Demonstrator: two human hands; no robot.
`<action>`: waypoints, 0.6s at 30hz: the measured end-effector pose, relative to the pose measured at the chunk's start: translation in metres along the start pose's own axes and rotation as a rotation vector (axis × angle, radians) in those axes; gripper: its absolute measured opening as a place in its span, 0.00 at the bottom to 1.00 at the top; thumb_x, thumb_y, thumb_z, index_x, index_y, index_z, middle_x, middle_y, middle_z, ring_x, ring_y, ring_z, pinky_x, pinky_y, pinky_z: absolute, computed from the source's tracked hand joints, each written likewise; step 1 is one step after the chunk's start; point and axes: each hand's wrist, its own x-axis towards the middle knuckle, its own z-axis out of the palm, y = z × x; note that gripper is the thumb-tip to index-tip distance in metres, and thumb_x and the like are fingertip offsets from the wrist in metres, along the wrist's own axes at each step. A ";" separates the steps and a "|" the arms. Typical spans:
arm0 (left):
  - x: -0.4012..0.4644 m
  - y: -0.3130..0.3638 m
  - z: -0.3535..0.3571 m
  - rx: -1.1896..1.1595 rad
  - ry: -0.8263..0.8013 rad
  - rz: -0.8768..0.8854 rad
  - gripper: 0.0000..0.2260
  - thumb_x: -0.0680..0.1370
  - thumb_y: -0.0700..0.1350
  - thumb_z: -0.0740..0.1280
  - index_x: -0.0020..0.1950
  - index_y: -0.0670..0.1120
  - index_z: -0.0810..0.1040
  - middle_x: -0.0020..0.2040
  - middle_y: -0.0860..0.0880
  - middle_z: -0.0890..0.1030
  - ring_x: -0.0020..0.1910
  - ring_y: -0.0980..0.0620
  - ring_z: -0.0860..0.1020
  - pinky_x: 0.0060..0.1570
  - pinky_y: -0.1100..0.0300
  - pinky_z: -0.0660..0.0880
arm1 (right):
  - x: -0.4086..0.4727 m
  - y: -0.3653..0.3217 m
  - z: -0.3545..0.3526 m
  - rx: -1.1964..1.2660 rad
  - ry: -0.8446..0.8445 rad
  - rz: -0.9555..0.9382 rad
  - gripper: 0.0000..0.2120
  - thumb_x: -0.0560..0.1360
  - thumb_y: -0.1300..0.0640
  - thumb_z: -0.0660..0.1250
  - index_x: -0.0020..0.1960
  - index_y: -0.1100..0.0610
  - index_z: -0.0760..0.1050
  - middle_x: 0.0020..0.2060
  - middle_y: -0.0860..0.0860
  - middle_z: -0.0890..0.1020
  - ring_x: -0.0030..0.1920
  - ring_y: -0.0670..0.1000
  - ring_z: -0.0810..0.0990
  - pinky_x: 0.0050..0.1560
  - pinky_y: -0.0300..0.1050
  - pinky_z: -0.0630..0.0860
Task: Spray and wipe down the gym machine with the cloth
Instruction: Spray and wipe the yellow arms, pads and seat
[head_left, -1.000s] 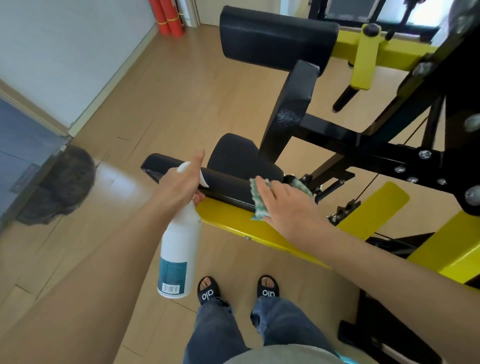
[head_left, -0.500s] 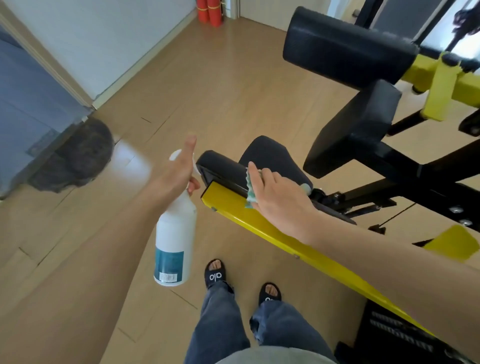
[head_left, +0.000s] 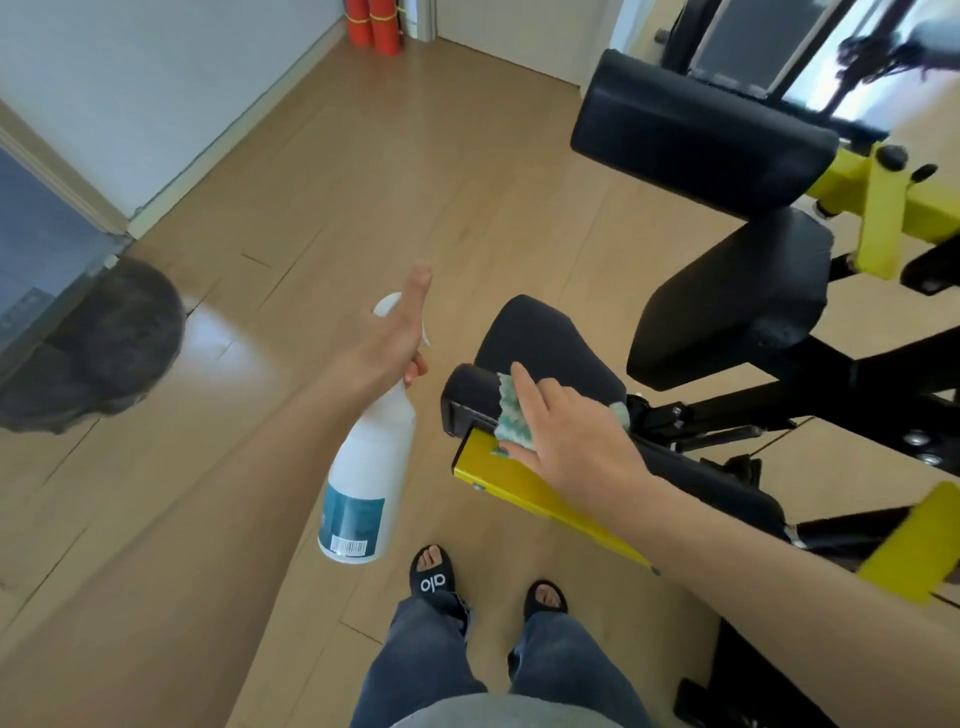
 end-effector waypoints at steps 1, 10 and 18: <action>0.004 0.003 0.001 0.015 -0.014 0.014 0.37 0.80 0.74 0.48 0.51 0.41 0.76 0.35 0.43 0.77 0.34 0.53 0.74 0.35 0.63 0.63 | -0.018 0.014 -0.001 -0.006 -0.021 0.046 0.39 0.78 0.34 0.60 0.79 0.57 0.58 0.55 0.50 0.79 0.48 0.49 0.79 0.39 0.43 0.72; 0.032 0.010 0.012 0.123 -0.024 0.064 0.38 0.78 0.77 0.50 0.36 0.43 0.76 0.28 0.48 0.79 0.36 0.51 0.79 0.37 0.58 0.66 | -0.062 0.067 -0.016 0.034 -0.328 0.087 0.41 0.78 0.33 0.59 0.82 0.52 0.49 0.68 0.46 0.72 0.60 0.45 0.76 0.50 0.36 0.71; 0.038 0.017 0.018 0.126 0.102 -0.002 0.38 0.77 0.77 0.54 0.37 0.42 0.77 0.33 0.45 0.83 0.35 0.50 0.80 0.37 0.58 0.68 | 0.092 0.011 -0.007 0.902 -0.752 0.212 0.33 0.78 0.27 0.50 0.62 0.51 0.77 0.54 0.51 0.83 0.54 0.51 0.80 0.67 0.54 0.71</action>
